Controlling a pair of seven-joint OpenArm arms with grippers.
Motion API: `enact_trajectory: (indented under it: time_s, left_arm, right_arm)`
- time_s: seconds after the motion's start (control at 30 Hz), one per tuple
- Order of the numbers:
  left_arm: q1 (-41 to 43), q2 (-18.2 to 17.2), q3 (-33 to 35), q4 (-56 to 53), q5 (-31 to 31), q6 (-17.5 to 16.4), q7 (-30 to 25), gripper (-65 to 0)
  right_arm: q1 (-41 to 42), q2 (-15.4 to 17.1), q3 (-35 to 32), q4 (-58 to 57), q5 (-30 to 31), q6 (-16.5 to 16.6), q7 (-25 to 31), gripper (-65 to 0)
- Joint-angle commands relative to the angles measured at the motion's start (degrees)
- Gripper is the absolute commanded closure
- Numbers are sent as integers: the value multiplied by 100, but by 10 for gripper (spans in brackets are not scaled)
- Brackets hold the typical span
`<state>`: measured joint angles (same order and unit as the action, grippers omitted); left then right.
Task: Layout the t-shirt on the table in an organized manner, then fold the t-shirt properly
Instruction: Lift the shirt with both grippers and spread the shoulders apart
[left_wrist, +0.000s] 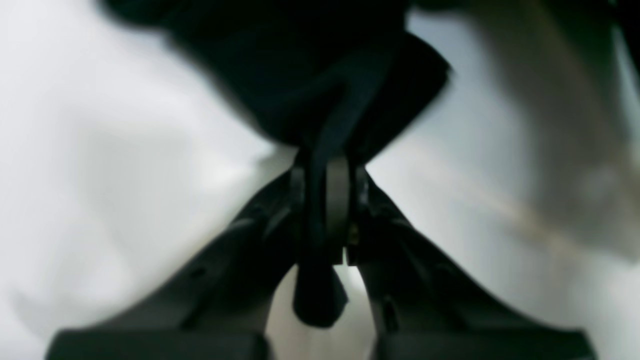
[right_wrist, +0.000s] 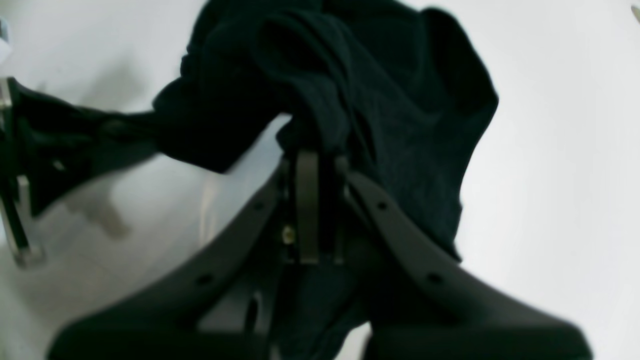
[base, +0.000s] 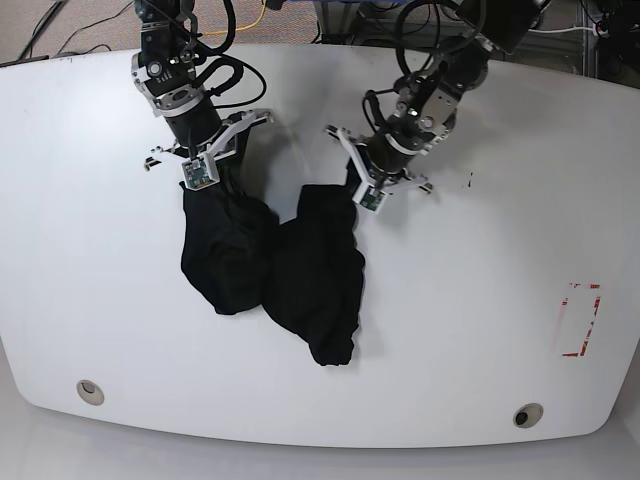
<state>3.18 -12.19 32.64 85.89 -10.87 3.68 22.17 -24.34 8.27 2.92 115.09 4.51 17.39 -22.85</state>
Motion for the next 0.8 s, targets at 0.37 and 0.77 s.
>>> enact_trajectory:
  time_s: [0.37, 0.77]
  left_arm:
    - [170, -500, -1809, 1640, 81, -979, 249, 0]
    - [-639, -465, -2715, 2422, 81, -1559, 1057, 0]
  right_arm:
    - [592, 56, 29, 118, 37, -11, 224, -6]
    - [1330, 65, 477, 109, 45, 6, 13, -8]
